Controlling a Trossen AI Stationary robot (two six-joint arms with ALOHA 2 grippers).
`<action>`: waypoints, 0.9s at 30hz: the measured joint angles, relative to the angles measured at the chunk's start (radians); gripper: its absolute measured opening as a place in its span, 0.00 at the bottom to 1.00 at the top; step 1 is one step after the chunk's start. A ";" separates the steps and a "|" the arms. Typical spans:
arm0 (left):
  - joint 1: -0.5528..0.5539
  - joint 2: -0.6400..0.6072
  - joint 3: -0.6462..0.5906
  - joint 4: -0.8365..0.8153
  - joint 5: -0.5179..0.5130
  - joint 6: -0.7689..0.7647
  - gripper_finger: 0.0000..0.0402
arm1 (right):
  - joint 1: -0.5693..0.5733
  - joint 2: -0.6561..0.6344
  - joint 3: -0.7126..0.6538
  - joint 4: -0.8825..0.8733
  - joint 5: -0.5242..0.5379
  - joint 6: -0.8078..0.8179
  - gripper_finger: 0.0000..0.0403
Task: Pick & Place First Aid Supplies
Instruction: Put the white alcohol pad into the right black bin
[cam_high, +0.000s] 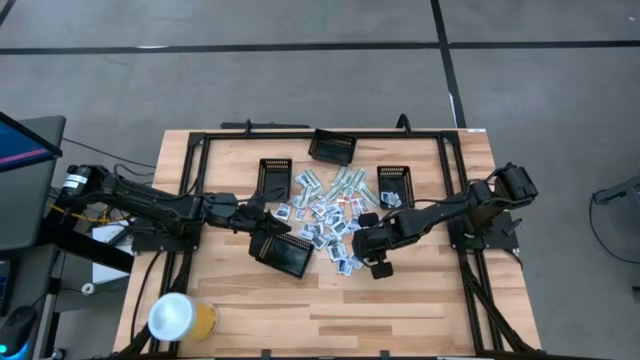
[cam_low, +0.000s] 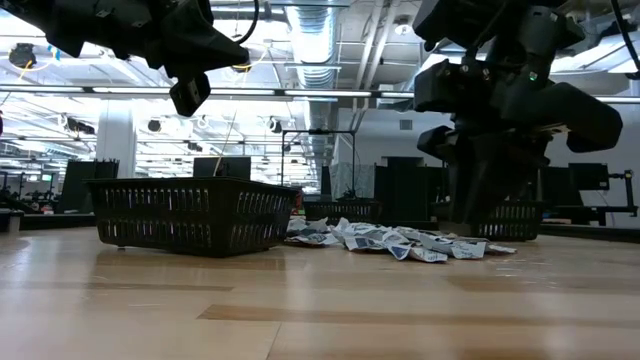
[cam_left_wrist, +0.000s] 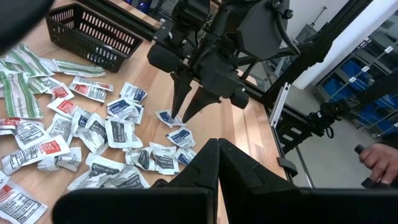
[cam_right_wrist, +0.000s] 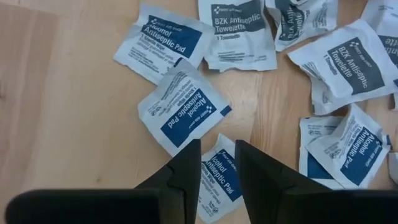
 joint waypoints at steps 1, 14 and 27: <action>0.000 0.000 0.000 0.000 0.000 0.000 0.02 | 0.000 0.000 0.000 0.000 0.000 0.000 0.23; 0.000 0.000 0.000 0.000 0.000 0.001 0.02 | 0.000 0.016 0.000 0.032 0.001 0.009 0.23; -0.009 0.000 0.000 0.000 0.002 0.001 0.02 | 0.003 0.114 0.004 0.036 0.001 0.113 0.19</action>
